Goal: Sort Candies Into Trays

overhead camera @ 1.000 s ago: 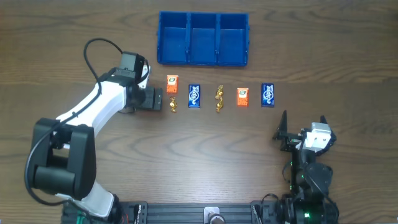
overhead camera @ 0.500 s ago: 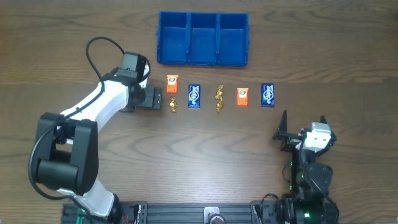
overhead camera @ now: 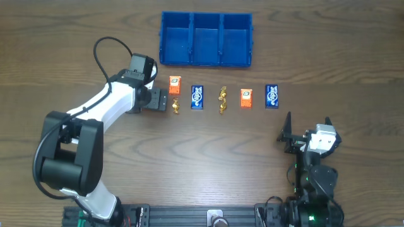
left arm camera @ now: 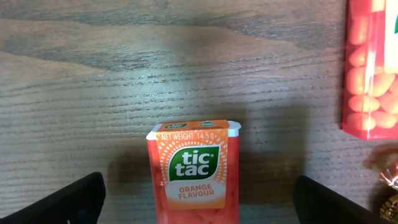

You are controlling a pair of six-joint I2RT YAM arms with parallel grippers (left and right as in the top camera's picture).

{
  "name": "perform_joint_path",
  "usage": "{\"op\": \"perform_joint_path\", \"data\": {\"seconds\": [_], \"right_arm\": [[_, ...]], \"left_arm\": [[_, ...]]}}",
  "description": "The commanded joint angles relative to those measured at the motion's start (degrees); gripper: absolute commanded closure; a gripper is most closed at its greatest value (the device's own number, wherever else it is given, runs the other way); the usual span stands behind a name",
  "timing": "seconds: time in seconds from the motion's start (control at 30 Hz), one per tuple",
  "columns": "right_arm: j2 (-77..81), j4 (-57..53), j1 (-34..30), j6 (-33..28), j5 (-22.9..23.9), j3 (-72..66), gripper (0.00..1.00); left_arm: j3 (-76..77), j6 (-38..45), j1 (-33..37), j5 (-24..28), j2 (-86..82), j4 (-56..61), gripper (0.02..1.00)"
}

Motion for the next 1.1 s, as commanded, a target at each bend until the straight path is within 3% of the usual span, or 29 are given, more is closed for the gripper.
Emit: {"op": "perform_joint_path", "data": {"seconds": [0.03,0.27,0.47,0.93,1.1], "right_arm": [[-0.28,-0.24,-0.28,-0.44,-0.07,-0.07,0.003],[-0.28,-0.24,-0.28,-0.44,-0.07,-0.07,0.003],[-0.28,-0.24,-0.28,-0.44,-0.07,-0.07,0.003],[-0.28,-0.24,-0.28,-0.44,-0.07,-0.07,0.003],[-0.28,-0.24,-0.28,-0.44,-0.07,-0.07,0.003]], "left_arm": [[1.27,-1.68,0.48,0.5,1.77,0.44,0.06],[1.27,-2.78,1.11,2.56,1.86,1.53,0.064],[1.27,-3.67,1.11,3.85,2.23,1.81,0.172],[1.27,-4.57,1.11,4.46,2.23,1.7,0.665],[2.54,-6.69,1.11,4.48,2.12,0.96,0.702]]}}
